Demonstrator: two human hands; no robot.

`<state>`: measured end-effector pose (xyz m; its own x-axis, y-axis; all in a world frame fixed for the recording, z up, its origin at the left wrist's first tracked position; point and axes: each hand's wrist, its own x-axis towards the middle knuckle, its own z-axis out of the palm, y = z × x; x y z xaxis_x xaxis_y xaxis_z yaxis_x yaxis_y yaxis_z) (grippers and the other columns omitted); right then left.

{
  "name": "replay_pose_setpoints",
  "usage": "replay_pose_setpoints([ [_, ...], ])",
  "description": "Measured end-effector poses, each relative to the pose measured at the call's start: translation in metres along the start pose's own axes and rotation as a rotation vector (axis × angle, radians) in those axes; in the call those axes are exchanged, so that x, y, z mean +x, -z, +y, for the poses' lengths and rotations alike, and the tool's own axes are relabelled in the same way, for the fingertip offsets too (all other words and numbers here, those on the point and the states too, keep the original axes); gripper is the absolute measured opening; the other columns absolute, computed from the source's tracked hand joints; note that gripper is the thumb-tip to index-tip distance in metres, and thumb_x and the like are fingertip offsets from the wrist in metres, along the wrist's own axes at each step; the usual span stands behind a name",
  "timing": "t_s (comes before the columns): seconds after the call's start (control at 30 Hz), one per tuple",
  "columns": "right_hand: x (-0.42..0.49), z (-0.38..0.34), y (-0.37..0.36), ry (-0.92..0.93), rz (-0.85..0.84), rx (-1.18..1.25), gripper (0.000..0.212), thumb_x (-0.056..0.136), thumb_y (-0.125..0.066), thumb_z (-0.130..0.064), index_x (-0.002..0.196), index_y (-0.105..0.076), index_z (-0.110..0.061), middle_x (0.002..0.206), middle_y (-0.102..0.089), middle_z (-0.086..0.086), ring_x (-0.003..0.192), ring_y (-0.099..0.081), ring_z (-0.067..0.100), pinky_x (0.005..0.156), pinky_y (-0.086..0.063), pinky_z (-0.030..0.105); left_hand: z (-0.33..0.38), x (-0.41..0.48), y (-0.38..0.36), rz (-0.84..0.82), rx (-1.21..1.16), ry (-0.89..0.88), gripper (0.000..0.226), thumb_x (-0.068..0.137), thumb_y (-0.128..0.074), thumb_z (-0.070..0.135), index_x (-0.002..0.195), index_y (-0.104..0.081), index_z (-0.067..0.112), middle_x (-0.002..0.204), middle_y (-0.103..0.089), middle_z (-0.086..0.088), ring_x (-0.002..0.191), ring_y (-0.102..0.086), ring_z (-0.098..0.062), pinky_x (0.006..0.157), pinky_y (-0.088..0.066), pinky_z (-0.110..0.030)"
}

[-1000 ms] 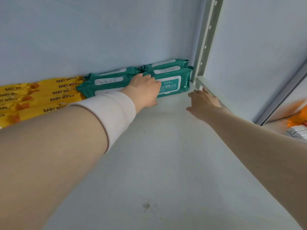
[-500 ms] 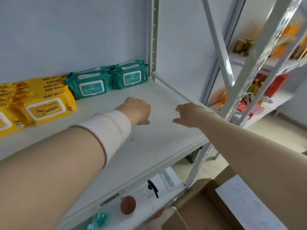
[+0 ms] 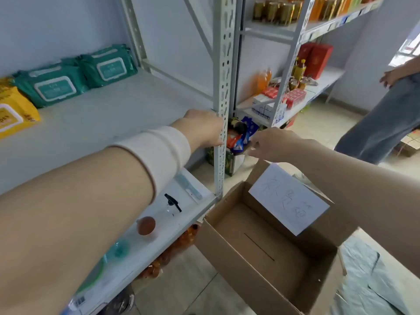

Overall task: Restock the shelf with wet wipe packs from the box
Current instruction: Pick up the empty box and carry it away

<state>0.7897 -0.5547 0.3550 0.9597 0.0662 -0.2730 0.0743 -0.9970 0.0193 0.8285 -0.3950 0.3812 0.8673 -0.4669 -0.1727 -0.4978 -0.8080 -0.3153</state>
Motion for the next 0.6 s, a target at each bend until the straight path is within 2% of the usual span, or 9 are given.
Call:
replay_pose_setpoints([
  [0.13, -0.040, 0.071, -0.072, -0.141, -0.091, 0.077, 0.047, 0.094, -0.045, -0.044, 0.131, -0.048, -0.016, 0.127, -0.054, 0.007, 0.115, -0.053, 0.027, 0.093, -0.047, 0.039, 0.073, 0.012, -0.026, -0.024, -0.029, -0.096, 0.046, 0.094, -0.044, 0.044, 0.131, -0.045, 0.017, 0.125, -0.058, -0.007, 0.108, -0.057, -0.027, 0.070, -0.041, -0.035],
  [0.23, -0.060, 0.112, -0.129, -0.273, -0.168, 0.138, 0.049, 0.092, -0.046, -0.047, 0.131, -0.048, -0.016, 0.121, -0.058, 0.005, 0.108, -0.057, 0.024, 0.091, -0.051, 0.037, 0.114, 0.021, -0.060, -0.091, -0.041, -0.168, 0.045, 0.095, -0.043, 0.042, 0.132, -0.043, 0.016, 0.123, -0.059, -0.007, 0.109, -0.058, -0.028, 0.075, -0.045, -0.036],
  [0.3, -0.073, 0.131, -0.164, -0.366, -0.211, 0.177, 0.046, 0.093, -0.046, -0.046, 0.128, -0.048, -0.017, 0.123, -0.057, 0.004, 0.111, -0.056, 0.025, 0.092, -0.049, 0.036, 0.134, 0.029, -0.086, -0.116, -0.060, -0.185, 0.045, 0.094, -0.043, 0.042, 0.130, -0.046, 0.017, 0.120, -0.062, -0.006, 0.107, -0.060, -0.026, 0.077, -0.049, -0.038],
  [0.43, -0.092, 0.152, -0.234, -0.487, -0.270, 0.266, 0.042, 0.093, -0.047, -0.043, 0.122, -0.051, -0.013, 0.122, -0.057, 0.009, 0.113, -0.054, 0.029, 0.091, -0.047, 0.041, 0.159, 0.047, -0.138, -0.208, -0.117, -0.170, 0.044, 0.094, -0.045, 0.043, 0.129, -0.046, 0.018, 0.124, -0.059, -0.006, 0.110, -0.059, -0.027, 0.081, -0.049, -0.038],
  [0.6, -0.096, 0.149, -0.321, -0.691, -0.338, 0.468, 0.047, 0.093, -0.048, -0.040, 0.130, -0.049, -0.012, 0.130, -0.052, 0.009, 0.115, -0.053, 0.030, 0.093, -0.047, 0.043, 0.178, 0.090, -0.216, -0.368, -0.256, -0.110, 0.050, 0.094, -0.046, 0.041, 0.137, -0.039, 0.017, 0.130, -0.056, -0.009, 0.117, -0.054, -0.029, 0.091, -0.045, -0.039],
])
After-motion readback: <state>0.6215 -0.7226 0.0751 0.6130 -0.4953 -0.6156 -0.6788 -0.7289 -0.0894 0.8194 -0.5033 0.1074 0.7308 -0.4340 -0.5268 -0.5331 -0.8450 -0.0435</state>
